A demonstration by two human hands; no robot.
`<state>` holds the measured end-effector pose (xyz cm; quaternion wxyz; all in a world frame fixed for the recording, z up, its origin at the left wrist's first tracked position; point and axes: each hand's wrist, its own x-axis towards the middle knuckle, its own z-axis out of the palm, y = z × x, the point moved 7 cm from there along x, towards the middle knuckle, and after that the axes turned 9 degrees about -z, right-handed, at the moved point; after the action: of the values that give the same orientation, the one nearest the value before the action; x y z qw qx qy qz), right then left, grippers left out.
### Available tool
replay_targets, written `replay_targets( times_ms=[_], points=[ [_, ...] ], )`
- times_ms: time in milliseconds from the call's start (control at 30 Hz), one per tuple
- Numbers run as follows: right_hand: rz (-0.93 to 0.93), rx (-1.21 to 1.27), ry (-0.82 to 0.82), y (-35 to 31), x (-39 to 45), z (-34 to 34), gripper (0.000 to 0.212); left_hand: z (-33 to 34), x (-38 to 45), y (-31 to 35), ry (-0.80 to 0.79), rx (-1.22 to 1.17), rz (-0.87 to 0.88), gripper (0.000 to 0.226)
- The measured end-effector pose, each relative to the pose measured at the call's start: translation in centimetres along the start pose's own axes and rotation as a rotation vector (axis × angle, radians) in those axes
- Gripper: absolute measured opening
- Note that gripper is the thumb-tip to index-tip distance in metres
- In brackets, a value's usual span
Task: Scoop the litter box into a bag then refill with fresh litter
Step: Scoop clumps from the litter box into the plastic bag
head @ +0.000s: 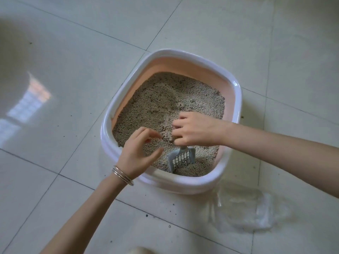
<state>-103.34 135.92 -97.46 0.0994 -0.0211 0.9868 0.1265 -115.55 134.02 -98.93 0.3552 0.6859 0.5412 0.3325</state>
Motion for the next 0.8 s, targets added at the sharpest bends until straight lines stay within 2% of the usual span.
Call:
replay_targets(
  times_ms=[133, 233, 400, 600, 667, 733, 800],
  points=[
    [-0.102, -0.071, 0.129, -2.0, -0.3, -0.6, 0.029, 0.4, 0.2, 0.2, -0.014, 0.001, 0.035, 0.027],
    [-0.095, -0.094, 0.162, -2.1, -1.0, -0.6, 0.034, 0.5, 0.2, 0.2, -0.031, -0.003, 0.035, 0.025],
    [0.088, -0.091, 0.063, -0.3, -5.1, -0.4, 0.017, 0.2, 0.8, 0.2, -0.066, -0.001, 0.028, 0.026],
    [0.377, 0.014, 0.031, 1.0, -9.4, 0.5, 0.033, -0.5, 2.2, 0.0, 0.000, -0.024, 0.013, 0.023],
    [0.450, 0.049, 0.037, 0.8, -9.9, 0.9, 0.027, -0.6, 2.4, 0.1, 0.017, -0.035, 0.010, 0.023],
    [0.505, 0.097, 0.022, 0.5, -9.9, 1.2, 0.011, -0.5, 2.5, 0.0, 0.025, -0.052, 0.000, 0.022],
    [0.567, 0.138, 0.021, 0.4, -9.9, 1.6, 0.021, -0.5, 2.4, -0.2, 0.026, -0.081, -0.021, 0.022]
  ],
)
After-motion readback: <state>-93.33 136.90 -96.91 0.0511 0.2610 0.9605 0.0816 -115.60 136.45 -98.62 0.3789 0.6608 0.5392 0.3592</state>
